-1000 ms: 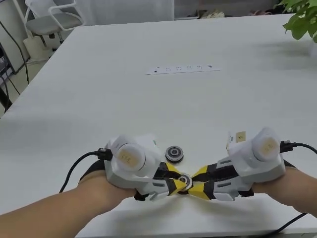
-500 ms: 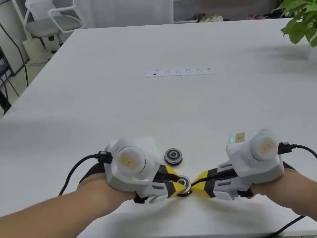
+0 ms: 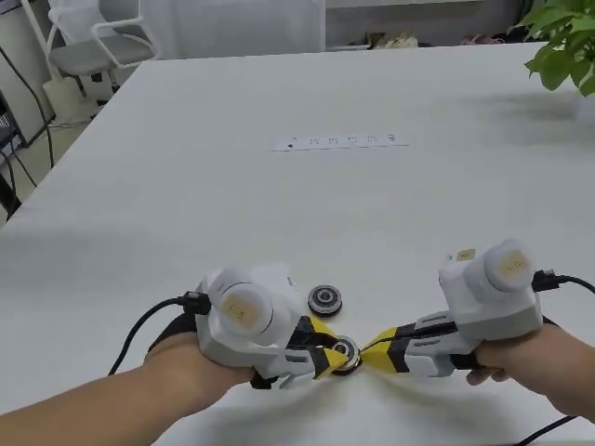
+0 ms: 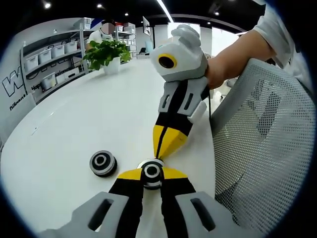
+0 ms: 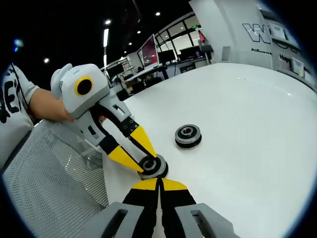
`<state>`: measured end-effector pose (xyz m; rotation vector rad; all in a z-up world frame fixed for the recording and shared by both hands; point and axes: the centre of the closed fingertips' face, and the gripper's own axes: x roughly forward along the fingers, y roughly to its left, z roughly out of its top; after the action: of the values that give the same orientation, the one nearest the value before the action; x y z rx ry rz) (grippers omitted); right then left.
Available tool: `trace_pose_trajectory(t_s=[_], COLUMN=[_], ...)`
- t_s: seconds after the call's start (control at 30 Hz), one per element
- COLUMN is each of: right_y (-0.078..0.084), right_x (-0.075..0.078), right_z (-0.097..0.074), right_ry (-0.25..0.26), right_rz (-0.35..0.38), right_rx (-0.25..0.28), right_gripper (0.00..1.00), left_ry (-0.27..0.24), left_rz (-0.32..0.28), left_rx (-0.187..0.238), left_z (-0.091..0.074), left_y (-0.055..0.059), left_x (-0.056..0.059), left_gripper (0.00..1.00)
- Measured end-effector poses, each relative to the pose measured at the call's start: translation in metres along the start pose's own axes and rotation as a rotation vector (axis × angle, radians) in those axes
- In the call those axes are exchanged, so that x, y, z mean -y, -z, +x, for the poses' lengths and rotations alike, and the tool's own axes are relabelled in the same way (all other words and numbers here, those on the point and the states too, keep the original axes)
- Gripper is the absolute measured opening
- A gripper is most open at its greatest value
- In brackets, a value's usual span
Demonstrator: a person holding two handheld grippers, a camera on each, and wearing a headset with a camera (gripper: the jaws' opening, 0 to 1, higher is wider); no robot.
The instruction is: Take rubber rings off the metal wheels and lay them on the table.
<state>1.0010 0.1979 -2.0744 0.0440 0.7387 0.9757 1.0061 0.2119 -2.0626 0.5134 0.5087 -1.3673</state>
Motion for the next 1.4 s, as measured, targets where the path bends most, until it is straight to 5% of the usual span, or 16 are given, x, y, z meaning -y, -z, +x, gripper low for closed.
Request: trace_pose_trajectory(t_s=[0.37, 1.4], right_y=[-0.009, -0.02], right_x=[0.003, -0.013], right_z=[0.0, 0.004], right_ry=[0.001, -0.065], right_rz=[0.106, 0.103], right_rx=[0.064, 0.098], right_gripper=[0.0, 0.0], left_ry=[-0.008, -0.022], left_rz=[-0.001, -0.016], left_rx=[-0.002, -0.018], left_z=[0.001, 0.002], left_y=[-0.001, -0.001], left_x=[0.0, -0.001], left_gripper=[0.07, 0.07])
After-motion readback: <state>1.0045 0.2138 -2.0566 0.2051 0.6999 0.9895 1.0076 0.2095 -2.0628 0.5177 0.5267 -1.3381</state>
